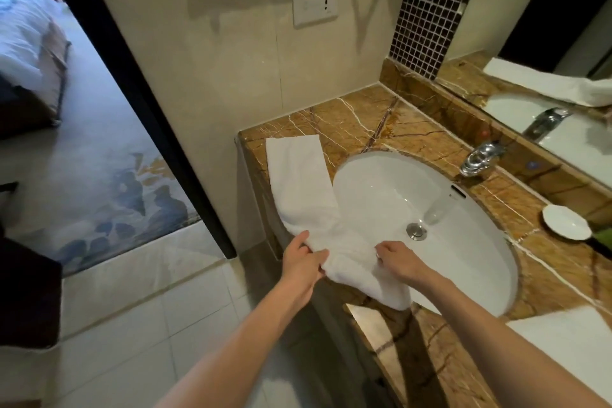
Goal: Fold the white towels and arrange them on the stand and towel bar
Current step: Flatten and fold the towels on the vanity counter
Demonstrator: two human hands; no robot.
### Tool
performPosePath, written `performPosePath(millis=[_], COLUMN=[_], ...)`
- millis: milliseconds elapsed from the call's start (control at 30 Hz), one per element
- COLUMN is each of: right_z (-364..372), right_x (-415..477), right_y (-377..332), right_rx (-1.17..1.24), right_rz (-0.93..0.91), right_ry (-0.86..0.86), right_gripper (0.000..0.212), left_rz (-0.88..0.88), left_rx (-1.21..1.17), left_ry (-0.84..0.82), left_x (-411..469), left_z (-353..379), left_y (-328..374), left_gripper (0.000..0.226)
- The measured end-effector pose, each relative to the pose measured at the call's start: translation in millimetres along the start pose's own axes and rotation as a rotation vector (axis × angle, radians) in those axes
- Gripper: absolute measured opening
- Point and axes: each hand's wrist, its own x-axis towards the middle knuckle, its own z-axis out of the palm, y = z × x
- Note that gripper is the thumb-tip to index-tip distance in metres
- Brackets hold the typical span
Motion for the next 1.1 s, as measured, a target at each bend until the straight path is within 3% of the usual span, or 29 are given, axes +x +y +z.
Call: performPosePath(millis=[100,300,467,667,933,1100], right_z=[9.3,30.7,32.3,19.7,-0.8,-18.2], right_x=[-1.7,2.6,2.2,-5.7,-43.3,-86.8], right_y=[24.6,45.1,65.1,70.3,60.5,51.2], right_rx=[-0.224,-0.31,-0.322,-0.327,-0.038,0.536], right_rz=[-0.012,0.046,0.09,0.011,0.026,0.217], right_ry=[-0.053,-0.109,-0.036,0.072,0.086,0.024], right_gripper=[0.042,0.065,0.056,0.03,0.028,0.022], left_rz=[0.053,0.118,0.114,0.107,0.174,0.132], left_rx=[0.114,0.329,0.39,0.394,0.183,0.115], left_ry=[0.013,0.008,0.043,0.106,0.061,-0.026], left_x=[-1.6,-10.1,-23.4,-28.2,-46.1,-60.0], left_z=[0.9,1.3,-14.5,-17.1,-2.8,3.8], left_y=[-6.6,-29.3,-56.5,-64.7,-48.7,-62.8], left_gripper=[0.075,0.077,0.082,0.083,0.08,0.086])
